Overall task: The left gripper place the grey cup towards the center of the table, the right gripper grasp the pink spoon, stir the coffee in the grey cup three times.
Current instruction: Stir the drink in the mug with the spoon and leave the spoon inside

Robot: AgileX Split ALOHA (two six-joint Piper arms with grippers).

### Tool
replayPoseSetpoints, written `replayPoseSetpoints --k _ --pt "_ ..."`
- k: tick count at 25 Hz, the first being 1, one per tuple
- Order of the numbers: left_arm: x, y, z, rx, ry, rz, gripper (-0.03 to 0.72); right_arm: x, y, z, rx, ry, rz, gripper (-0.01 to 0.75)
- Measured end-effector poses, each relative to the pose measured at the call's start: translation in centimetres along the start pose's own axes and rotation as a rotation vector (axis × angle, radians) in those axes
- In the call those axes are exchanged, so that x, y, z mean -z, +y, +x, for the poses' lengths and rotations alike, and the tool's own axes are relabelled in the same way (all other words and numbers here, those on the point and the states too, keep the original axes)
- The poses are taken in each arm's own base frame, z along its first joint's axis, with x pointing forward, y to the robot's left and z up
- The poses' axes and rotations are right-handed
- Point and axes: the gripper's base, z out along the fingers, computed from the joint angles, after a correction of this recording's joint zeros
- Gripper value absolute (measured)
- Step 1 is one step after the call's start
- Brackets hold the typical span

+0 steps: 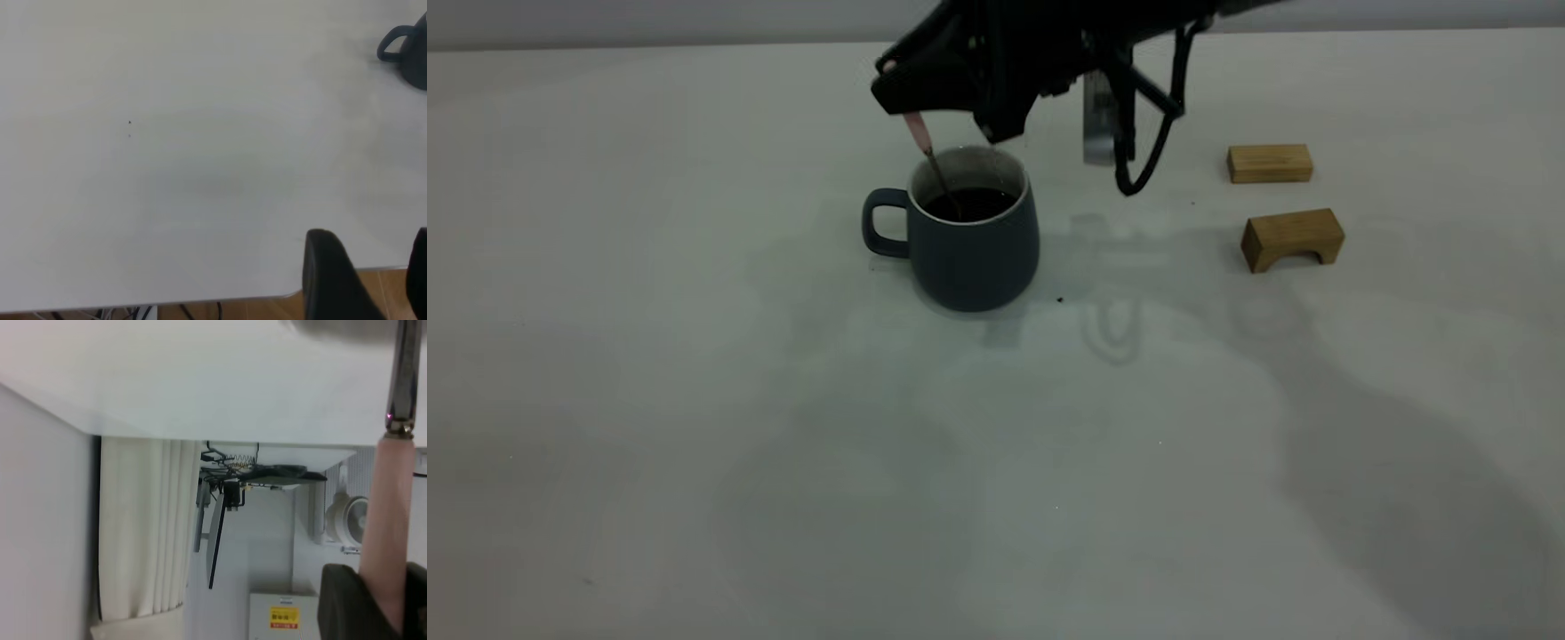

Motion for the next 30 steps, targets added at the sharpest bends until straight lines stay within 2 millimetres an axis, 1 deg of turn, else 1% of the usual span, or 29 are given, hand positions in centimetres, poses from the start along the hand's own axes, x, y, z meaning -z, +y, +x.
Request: replayPoseSetpoints --k 2,4,7,10,14,18,21,23,25,27,30 --pt "0.0 0.0 0.0 0.0 0.0 0.0 0.355 0.4 0.5 -1.1 0.031 -0.022 0.004 0.149" --pt "0.0 0.0 0.0 0.0 0.0 0.0 0.355 1.3 0.8 -1.8 0.048 -0.032 0.024 0.149" --pt "0.0 0.0 0.0 0.0 0.0 0.0 0.355 2.5 1.1 -2.5 -0.007 -0.024 0.066 0.149" --pt "0.0 0.0 0.0 0.0 0.0 0.0 0.355 2.6 0.8 -2.3 -0.108 -0.008 0.102 0.149" --pt "0.0 0.0 0.0 0.0 0.0 0.0 0.355 1.6 0.2 -1.4 -0.126 0.024 0.105 0.149" --pt "0.0 0.0 0.0 0.0 0.0 0.0 0.355 0.8 0.3 -0.6 0.018 0.054 0.056 0.149" --pt "0.0 0.0 0.0 0.0 0.0 0.0 0.355 1.0 0.7 -1.0 0.135 0.024 0.033 0.149" --pt "0.0 0.0 0.0 0.0 0.0 0.0 0.355 1.7 0.9 -1.7 0.162 0.003 0.054 0.149" --pt "0.0 0.0 0.0 0.0 0.0 0.0 0.355 2.4 0.8 -2.2 0.139 -0.002 0.1 0.149" --pt "0.0 0.0 0.0 0.0 0.0 0.0 0.355 2.9 0.6 -2.3 0.059 0.005 0.145 0.149" --pt "0.0 0.0 0.0 0.0 0.0 0.0 0.355 2.7 0.3 -2.0 -0.032 0.013 0.167 0.149"
